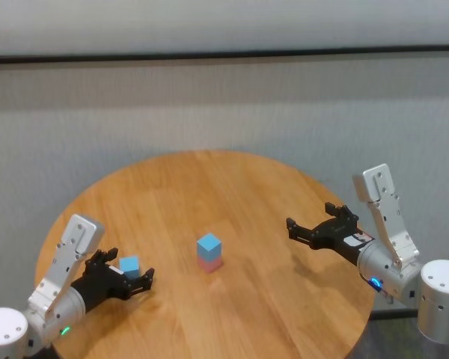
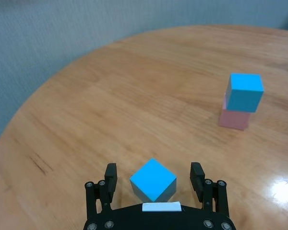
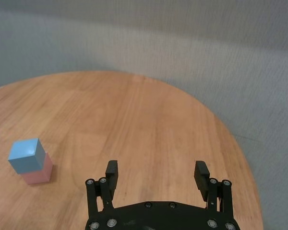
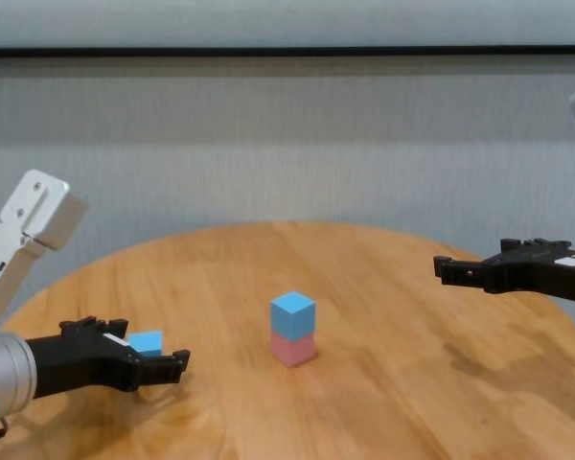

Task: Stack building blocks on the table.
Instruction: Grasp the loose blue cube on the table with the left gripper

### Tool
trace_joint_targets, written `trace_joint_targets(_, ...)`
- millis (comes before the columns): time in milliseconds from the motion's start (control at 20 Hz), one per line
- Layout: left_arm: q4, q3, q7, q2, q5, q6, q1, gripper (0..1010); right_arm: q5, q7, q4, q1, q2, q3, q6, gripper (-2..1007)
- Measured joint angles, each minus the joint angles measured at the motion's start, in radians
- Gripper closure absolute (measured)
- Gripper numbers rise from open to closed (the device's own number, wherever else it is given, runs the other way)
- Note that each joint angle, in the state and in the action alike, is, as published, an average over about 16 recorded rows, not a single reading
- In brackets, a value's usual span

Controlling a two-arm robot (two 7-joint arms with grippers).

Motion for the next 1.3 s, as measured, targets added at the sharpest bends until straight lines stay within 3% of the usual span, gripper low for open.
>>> trace_joint_targets(750, 0.057, -0.004, -0.016, -0.014, -0.014, -0.013, -0.026, 20, 0.000, 0.000, 0.000, 0.000, 0.000, 0.000, 0.000, 5)
trace_joint_targets(1000, 0.065, -0.003, -0.020, -0.015, -0.017, -0.012, -0.031, 71, 0.000, 0.000, 0.000, 0.000, 0.000, 0.000, 0.000, 5)
trace_joint_targets(1300, 0.069, -0.003, -0.023, -0.015, -0.020, -0.009, -0.034, 203, 0.000, 0.000, 0.000, 0.000, 0.000, 0.000, 0.000, 5)
